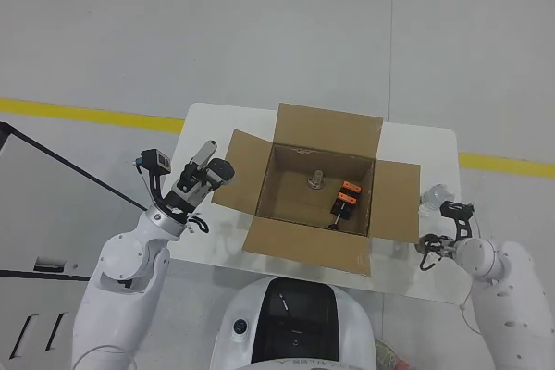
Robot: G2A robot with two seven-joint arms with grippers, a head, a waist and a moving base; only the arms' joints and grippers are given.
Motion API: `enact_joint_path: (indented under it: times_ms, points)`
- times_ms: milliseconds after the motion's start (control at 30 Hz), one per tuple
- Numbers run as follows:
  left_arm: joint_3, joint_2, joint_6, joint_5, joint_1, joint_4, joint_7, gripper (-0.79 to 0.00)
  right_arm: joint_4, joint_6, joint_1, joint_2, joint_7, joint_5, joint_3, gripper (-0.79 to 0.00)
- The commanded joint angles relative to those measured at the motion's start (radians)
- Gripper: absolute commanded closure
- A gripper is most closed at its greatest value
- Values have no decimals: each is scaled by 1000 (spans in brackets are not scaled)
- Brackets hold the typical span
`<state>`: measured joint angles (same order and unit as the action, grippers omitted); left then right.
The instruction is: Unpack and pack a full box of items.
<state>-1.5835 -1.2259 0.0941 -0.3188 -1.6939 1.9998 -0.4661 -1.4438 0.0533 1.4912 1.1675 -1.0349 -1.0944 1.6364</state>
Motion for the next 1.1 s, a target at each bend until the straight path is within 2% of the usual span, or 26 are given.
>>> enact_joint_path:
  times_ms: [0, 67, 167, 233, 833, 1067]
  points:
    - [0, 0, 0, 0, 0, 0, 0, -785, 7, 3, -4, 0, 0, 0, -2, -62]
    - [0, 0, 0, 0, 0, 0, 0, -785, 13, 5, -7, 0, 1, 4, -4, -215]
    - [0, 0, 0, 0, 0, 0, 0, -785, 16, 9, -7, -1, 5, 8, -5, -317]
    - [0, 0, 0, 0, 0, 0, 0, -785, 16, 12, -7, -1, 7, 11, -7, -268]
    - [0, 0, 0, 0, 0, 0, 0, -785, -138, 11, 72, -16, 6, 33, 69, -305]
    - [0, 0, 0, 0, 0, 0, 0, -785, -144, -3, 73, -18, -3, 57, 67, -314]
